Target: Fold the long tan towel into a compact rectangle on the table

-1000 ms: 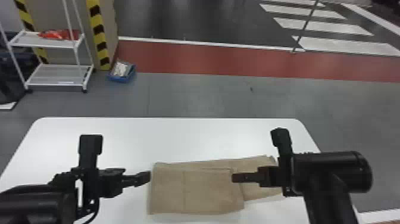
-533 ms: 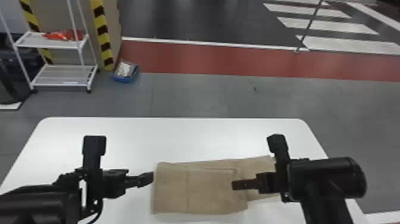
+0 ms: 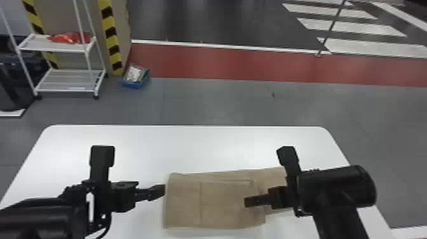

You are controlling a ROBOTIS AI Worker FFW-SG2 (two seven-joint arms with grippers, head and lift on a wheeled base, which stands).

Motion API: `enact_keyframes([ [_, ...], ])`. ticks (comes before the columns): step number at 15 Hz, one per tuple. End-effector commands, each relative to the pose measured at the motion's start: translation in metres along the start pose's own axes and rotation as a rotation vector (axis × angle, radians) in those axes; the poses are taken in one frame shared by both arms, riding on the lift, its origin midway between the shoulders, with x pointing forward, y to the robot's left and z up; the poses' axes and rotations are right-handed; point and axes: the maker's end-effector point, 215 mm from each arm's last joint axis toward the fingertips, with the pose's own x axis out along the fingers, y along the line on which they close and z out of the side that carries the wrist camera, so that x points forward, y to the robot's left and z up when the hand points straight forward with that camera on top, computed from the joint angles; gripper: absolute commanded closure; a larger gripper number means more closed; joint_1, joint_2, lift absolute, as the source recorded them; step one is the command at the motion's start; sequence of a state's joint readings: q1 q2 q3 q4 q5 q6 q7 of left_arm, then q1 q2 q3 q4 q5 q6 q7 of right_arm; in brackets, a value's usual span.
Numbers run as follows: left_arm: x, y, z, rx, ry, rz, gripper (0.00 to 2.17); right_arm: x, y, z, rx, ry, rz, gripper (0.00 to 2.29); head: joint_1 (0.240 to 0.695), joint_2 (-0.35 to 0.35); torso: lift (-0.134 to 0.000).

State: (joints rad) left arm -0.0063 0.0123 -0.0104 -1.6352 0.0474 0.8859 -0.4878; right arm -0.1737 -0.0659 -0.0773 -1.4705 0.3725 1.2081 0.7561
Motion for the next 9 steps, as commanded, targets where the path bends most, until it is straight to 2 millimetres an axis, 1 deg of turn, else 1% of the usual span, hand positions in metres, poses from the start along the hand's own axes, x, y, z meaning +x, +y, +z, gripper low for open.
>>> enact_keyframes([
  [1, 0.0, 0.0002, -0.0002, 0.001, 0.001, 0.001, 0.08, 0.002, 0.0019, 0.0004, 0.0, 0.002, 0.007, 0.36, 0.695, -0.147, 0.0],
  [4, -0.0003, 0.0005, -0.0001, 0.0, 0.0, 0.0, 0.08, 0.0018, 0.0036, 0.0028, -0.001, -0.001, 0.012, 0.53, 0.695, -0.144, 0.0],
  [8, -0.0003, 0.0006, -0.0013, 0.0, 0.002, 0.0, 0.08, 0.0024, 0.0077, 0.0046, -0.003, -0.001, 0.02, 0.56, 0.695, -0.139, 0.0],
  [9, -0.0003, 0.0006, -0.0024, -0.001, 0.003, 0.0, 0.08, 0.002, 0.0087, 0.0068, -0.005, -0.004, 0.022, 0.68, 0.695, -0.138, 0.0],
])
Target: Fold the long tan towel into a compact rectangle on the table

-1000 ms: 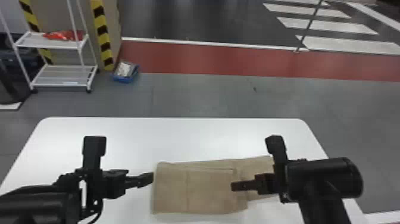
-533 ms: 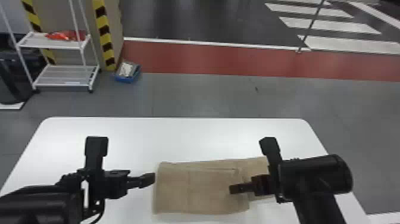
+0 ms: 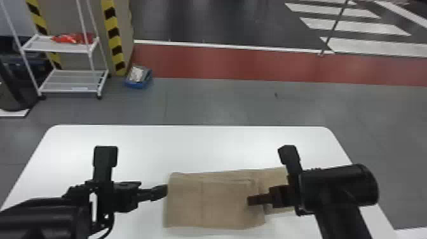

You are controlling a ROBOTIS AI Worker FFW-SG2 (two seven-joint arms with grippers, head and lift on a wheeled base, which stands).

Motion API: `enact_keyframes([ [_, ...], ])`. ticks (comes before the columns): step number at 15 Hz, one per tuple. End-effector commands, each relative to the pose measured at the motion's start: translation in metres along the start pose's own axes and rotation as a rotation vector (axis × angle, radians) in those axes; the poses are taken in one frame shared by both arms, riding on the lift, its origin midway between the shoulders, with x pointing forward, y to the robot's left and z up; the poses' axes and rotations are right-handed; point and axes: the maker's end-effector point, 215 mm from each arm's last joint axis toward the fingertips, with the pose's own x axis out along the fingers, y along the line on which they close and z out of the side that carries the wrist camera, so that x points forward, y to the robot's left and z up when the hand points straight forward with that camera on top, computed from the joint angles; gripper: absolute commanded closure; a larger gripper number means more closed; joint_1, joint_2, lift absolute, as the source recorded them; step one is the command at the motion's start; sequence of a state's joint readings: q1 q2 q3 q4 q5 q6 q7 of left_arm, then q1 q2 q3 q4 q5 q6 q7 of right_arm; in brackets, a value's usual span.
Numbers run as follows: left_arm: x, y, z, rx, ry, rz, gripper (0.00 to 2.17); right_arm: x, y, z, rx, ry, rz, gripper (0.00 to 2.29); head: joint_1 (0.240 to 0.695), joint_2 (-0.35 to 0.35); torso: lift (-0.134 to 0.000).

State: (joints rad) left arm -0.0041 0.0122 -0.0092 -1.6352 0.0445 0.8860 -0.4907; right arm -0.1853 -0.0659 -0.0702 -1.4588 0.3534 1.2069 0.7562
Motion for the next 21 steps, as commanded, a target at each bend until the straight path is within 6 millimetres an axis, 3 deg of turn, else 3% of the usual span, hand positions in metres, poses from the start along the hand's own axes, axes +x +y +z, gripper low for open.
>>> enact_keyframes([
  [1, 0.0, 0.0, -0.001, 0.0, 0.001, 0.0, 0.08, 0.001, 0.003, 0.002, -0.003, -0.001, 0.004, 0.68, 0.695, -0.138, 0.0],
  [7, 0.0, -0.001, -0.001, 0.0, 0.001, -0.006, 0.08, -0.001, 0.009, 0.011, 0.007, -0.021, 0.029, 0.86, 0.695, -0.13, 0.0],
  [11, -0.001, -0.001, -0.002, -0.001, 0.002, -0.01, 0.08, 0.0, 0.013, 0.014, 0.01, -0.032, 0.041, 1.34, 0.695, -0.124, 0.0],
  [17, -0.001, -0.002, -0.003, -0.003, 0.003, -0.015, 0.08, -0.008, 0.016, 0.03, 0.023, -0.076, 0.065, 1.36, 0.695, -0.118, 0.0],
  [21, -0.001, -0.002, -0.003, -0.002, 0.003, -0.014, 0.08, -0.034, 0.015, 0.065, 0.052, -0.182, 0.096, 1.36, 0.695, -0.115, 0.0],
])
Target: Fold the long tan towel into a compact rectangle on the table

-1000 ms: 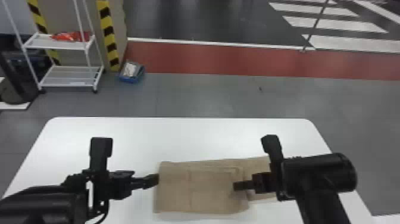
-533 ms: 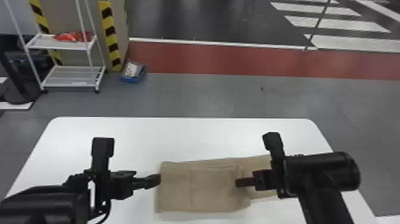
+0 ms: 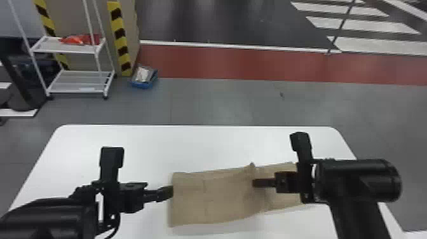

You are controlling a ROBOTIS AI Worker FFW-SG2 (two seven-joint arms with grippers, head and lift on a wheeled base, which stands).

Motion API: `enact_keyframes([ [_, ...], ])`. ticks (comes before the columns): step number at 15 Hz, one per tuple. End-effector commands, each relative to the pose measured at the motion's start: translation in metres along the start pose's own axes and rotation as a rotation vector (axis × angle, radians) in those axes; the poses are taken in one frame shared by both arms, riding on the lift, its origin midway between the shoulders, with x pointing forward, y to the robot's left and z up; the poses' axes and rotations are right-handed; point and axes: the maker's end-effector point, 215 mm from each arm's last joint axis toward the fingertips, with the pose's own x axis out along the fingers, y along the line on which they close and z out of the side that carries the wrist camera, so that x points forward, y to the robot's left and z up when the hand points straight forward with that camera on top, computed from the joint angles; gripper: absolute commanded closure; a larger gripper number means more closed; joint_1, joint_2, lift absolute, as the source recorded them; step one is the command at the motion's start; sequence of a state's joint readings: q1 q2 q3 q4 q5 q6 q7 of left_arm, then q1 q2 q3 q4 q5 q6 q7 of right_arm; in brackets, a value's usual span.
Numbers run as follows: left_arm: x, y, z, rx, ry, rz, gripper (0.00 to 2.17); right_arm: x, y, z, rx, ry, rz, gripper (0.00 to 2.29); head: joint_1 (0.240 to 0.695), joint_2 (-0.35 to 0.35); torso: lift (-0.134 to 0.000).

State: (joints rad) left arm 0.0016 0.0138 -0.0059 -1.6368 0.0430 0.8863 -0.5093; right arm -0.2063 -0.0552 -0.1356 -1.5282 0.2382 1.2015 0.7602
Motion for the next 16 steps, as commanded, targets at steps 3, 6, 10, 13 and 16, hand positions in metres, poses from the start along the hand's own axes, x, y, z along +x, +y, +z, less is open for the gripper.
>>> enact_keyframes([
  [3, 0.0, 0.001, -0.001, -0.002, 0.002, 0.001, 0.08, -0.024, -0.013, 0.028, 0.031, -0.069, 0.001, 1.36, 0.695, -0.124, 0.0],
  [6, -0.001, 0.003, 0.0, -0.005, -0.002, 0.004, 0.08, -0.011, -0.041, 0.015, -0.006, -0.024, -0.065, 1.36, 0.695, -0.139, 0.0],
  [10, -0.001, 0.004, 0.0, -0.004, -0.001, 0.006, 0.08, 0.001, -0.032, 0.04, -0.079, -0.093, -0.02, 1.36, 0.695, -0.155, 0.0],
  [13, -0.002, 0.004, 0.0, -0.005, -0.002, 0.006, 0.08, -0.043, -0.021, 0.073, -0.018, -0.186, 0.019, 1.36, 0.695, -0.136, 0.0],
  [16, -0.002, 0.005, -0.003, -0.01, 0.001, 0.007, 0.08, -0.05, -0.056, 0.06, 0.018, -0.173, -0.03, 1.36, 0.695, -0.147, 0.0],
])
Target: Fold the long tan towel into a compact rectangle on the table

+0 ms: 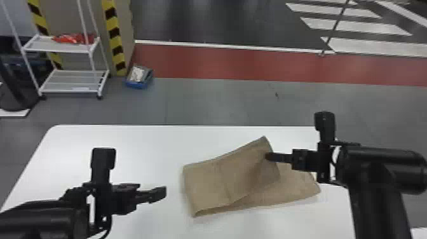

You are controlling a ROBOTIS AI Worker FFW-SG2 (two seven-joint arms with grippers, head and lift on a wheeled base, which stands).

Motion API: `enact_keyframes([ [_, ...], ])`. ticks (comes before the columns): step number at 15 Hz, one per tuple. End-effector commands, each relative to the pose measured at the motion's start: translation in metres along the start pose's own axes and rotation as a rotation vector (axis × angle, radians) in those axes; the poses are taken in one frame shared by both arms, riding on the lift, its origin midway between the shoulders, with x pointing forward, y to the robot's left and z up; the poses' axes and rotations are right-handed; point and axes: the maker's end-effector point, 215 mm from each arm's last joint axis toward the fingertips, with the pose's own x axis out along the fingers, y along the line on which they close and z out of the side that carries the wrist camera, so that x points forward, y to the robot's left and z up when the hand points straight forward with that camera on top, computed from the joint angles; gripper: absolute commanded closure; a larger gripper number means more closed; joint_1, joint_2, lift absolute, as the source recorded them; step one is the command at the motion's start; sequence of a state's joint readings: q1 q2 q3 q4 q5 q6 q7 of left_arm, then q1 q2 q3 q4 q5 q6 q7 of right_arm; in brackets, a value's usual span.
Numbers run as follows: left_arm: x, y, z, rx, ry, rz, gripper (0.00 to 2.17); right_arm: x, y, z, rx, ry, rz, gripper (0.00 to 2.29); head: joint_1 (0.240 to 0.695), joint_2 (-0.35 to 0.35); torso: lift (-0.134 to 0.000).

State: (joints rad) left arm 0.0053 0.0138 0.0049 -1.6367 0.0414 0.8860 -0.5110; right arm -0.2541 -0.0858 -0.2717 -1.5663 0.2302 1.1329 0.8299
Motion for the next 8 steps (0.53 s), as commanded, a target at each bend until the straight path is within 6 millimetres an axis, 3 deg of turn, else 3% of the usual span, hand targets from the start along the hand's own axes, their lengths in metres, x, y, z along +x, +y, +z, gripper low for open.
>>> enact_keyframes([
  [1, 0.0, 0.001, -0.001, -0.001, 0.002, 0.001, 0.08, 0.007, -0.026, -0.021, -0.005, 0.039, -0.04, 1.36, 0.695, -0.159, 0.0],
  [3, 0.001, -0.002, -0.001, 0.001, 0.0, -0.004, 0.08, 0.02, -0.032, -0.04, -0.025, 0.091, -0.057, 1.36, 0.695, -0.18, 0.0],
  [8, 0.0, -0.001, -0.005, 0.003, 0.008, -0.004, 0.08, 0.014, -0.036, -0.044, -0.001, 0.098, -0.068, 1.36, 0.695, -0.196, 0.0],
])
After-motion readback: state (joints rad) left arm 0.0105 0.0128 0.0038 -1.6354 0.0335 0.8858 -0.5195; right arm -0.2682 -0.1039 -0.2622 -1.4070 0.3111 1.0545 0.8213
